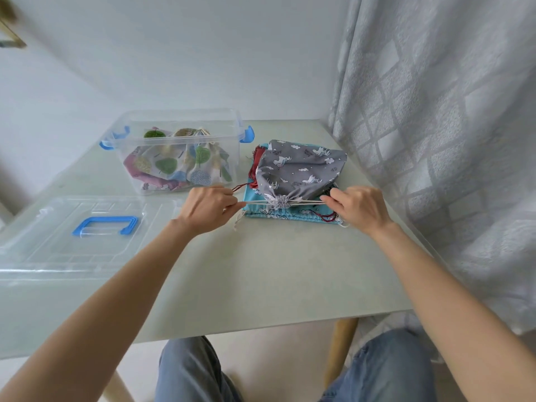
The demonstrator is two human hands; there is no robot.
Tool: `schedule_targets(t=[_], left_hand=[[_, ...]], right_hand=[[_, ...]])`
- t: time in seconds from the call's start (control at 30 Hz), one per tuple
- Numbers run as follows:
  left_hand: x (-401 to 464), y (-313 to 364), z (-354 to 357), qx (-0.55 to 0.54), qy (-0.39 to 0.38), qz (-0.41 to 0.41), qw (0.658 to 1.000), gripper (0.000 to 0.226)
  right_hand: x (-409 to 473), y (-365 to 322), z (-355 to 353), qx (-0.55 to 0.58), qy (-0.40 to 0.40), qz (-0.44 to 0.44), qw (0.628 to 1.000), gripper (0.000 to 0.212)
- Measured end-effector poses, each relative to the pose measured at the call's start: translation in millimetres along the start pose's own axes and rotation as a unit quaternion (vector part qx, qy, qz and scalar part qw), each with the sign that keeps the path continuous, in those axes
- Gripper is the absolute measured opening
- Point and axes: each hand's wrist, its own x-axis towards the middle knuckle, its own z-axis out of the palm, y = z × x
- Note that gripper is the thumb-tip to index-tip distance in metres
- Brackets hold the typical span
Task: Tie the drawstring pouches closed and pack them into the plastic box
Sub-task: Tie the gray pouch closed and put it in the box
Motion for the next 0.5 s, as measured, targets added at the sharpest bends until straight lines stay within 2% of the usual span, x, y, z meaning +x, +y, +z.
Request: schedule_targets(t=[0.23,0.37,0.43,0.5], left_hand=[[-6.9,7.1,1.7,-0.022,-0.002,-0.080,0.997,0.050],[-10.8,8.3,5.4,-0.048,-0.012,-0.113,0.992,0.055],[-10.7,9.3,2.7,-0.100,-0.029,-0.157,0.982,0.047],[-9.6,12.7,-7.1,-0.185,-0.047,-0.218,0.957,0.030]], right_hand=[[-4.2,-4.8,-2.3,0.018,0.004,0.023,1.000,0.046],[-11.1,-8.8,0.3,0.085,-0.026,0.055,0.995,0.048],[-6.7,-9.6,-6.1,0.133,-0.041,0.098,0.985,0.044],[4.9,-10.9,-15.5,0.190,-0.066,0.156,0.967,0.030]])
